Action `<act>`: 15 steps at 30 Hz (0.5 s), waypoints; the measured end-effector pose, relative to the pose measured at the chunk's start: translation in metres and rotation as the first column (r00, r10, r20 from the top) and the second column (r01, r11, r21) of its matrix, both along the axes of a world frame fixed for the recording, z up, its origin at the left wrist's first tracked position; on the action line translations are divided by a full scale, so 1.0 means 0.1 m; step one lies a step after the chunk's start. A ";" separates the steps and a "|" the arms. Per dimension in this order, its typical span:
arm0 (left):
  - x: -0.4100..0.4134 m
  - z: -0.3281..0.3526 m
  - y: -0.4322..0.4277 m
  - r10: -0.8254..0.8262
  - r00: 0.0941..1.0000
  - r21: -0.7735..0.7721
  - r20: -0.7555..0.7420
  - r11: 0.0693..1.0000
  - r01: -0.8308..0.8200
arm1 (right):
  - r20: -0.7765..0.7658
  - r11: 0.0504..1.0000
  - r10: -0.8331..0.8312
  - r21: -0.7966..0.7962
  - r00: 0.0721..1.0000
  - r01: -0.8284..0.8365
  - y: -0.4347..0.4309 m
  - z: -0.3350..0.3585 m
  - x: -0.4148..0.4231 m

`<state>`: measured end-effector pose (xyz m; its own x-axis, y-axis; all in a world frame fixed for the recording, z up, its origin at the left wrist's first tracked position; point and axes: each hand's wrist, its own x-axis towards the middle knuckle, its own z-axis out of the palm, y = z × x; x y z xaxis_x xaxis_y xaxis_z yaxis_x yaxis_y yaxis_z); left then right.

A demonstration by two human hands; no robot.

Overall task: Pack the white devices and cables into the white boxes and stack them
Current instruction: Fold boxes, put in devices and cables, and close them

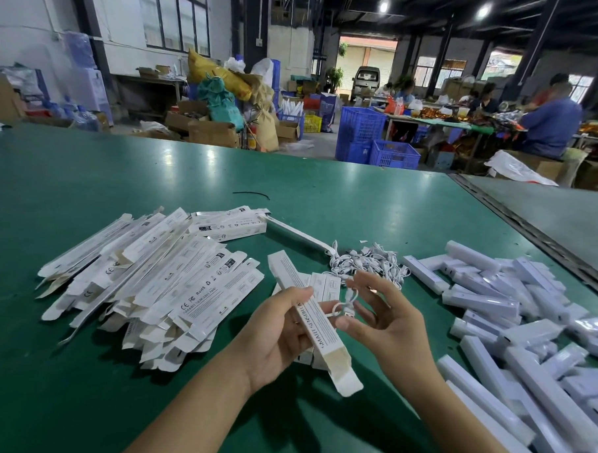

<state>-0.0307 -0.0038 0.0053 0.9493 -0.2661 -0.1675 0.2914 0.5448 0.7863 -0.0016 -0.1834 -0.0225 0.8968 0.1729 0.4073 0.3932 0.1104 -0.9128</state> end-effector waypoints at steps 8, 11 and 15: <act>-0.01 -0.01 -0.02 -0.007 1.000 0.153 0.018 0.988 0.004 | 0.057 0.864 0.056 -0.504 0.997 -0.020 -0.13 0.08 -0.01; 0.00 0.00 -0.02 -0.015 1.000 0.178 0.020 0.984 0.011 | 0.245 0.747 0.079 -0.657 0.966 0.105 -0.15 0.12 -0.02; -0.02 0.01 -0.03 0.020 1.000 0.168 0.007 0.985 -0.021 | 0.298 0.754 0.089 -0.644 0.950 0.131 -0.15 0.13 -0.04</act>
